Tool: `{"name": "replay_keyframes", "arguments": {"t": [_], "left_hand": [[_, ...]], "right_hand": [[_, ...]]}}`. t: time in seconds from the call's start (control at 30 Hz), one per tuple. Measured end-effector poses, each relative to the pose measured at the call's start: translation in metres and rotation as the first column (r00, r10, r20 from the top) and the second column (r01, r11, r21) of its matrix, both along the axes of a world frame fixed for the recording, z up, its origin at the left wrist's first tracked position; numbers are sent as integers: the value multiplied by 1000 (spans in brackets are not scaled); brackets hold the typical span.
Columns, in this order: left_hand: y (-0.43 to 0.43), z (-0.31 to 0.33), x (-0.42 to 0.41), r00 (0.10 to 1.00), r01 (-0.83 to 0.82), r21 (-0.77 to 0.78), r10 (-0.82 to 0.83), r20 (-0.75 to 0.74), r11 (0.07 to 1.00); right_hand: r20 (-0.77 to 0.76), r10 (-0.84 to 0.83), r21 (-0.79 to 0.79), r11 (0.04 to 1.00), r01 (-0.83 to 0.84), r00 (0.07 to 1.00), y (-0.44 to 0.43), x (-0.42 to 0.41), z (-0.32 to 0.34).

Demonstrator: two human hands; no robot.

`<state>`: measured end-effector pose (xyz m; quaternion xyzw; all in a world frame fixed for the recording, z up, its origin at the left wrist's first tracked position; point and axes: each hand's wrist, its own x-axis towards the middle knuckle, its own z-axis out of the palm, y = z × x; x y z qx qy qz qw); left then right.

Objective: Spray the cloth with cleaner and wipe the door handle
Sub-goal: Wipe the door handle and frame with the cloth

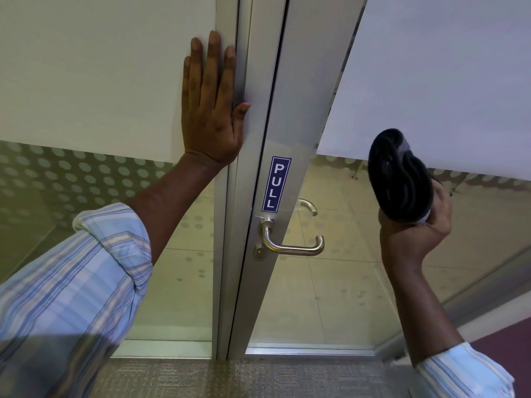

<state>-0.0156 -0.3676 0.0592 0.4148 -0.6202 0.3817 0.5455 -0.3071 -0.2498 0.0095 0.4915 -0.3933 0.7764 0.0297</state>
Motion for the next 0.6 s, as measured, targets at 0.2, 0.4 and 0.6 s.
{"name": "replay_keyframes", "arguments": {"t": [0.2,0.4,0.6], "left_hand": [[1,-1,0,1000,-2,-2,2,-2,1000],[1,-2,1,1000,1,-7,-1,5,1000],[0,-1,1,1000,1,-25,-1,4,1000]], "right_hand": [[-385,-101,-71,994,80,918,-11,33,-6],[-620,-157,-42,985,168,768,-26,62,-20],[-731,-132,33,973,228,669,-32,66,-30]]}}
